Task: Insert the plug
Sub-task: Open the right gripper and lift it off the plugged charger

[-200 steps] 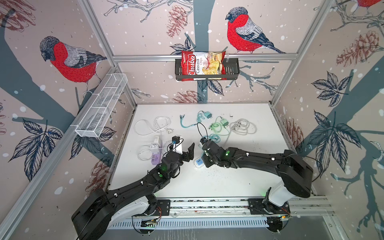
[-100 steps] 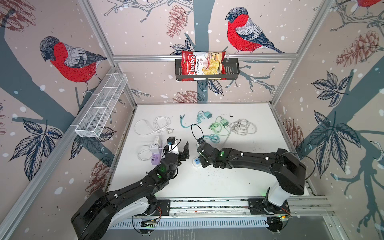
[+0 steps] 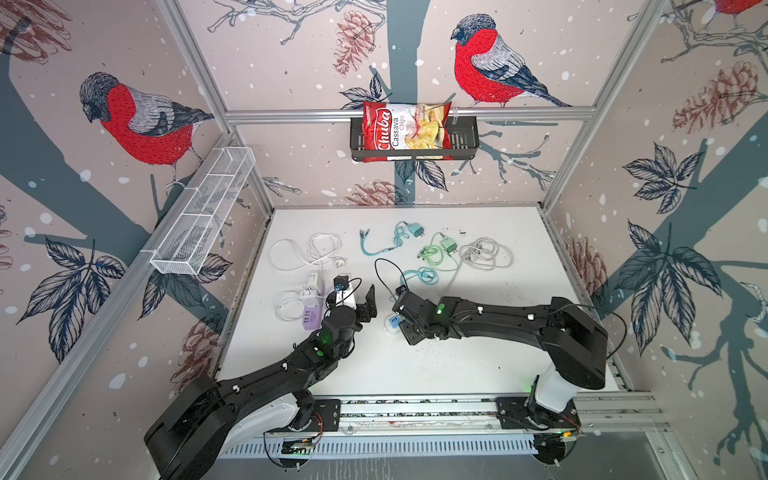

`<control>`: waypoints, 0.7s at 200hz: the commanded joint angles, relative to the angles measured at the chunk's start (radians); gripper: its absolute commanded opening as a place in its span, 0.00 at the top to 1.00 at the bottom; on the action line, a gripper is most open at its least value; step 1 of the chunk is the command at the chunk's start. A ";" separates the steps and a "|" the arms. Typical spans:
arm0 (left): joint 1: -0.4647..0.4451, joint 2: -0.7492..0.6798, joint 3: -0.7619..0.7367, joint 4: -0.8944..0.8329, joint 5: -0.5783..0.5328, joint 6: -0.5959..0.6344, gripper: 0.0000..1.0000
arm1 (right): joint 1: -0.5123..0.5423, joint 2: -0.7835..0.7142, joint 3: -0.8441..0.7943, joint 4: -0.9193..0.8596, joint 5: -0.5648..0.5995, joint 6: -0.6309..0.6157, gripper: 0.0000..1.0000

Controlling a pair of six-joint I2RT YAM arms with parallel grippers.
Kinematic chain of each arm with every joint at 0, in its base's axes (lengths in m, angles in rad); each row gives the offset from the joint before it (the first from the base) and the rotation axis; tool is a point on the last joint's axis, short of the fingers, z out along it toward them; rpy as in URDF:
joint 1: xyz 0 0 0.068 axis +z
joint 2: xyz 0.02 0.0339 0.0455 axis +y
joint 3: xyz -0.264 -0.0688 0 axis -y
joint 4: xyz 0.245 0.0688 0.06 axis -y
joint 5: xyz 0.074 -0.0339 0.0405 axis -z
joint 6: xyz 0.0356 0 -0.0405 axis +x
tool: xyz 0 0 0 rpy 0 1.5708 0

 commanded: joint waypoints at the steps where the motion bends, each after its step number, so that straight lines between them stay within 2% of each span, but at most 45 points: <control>1: 0.003 0.004 0.001 0.029 0.005 0.010 0.15 | 0.000 -0.016 0.018 -0.048 0.001 -0.003 0.36; 39: 0.028 0.053 0.027 0.043 0.020 0.023 0.14 | -0.021 -0.086 0.013 -0.076 0.019 -0.012 0.34; 69: 0.065 0.154 0.102 0.040 0.058 0.041 0.14 | -0.068 -0.200 -0.028 -0.062 -0.023 -0.037 0.34; 102: 0.114 0.327 0.281 -0.027 0.093 0.086 0.14 | -0.156 -0.342 -0.082 -0.052 -0.034 -0.049 0.32; 140: 0.133 0.555 0.537 -0.102 0.163 0.142 0.14 | -0.346 -0.421 -0.112 0.007 -0.064 -0.049 0.31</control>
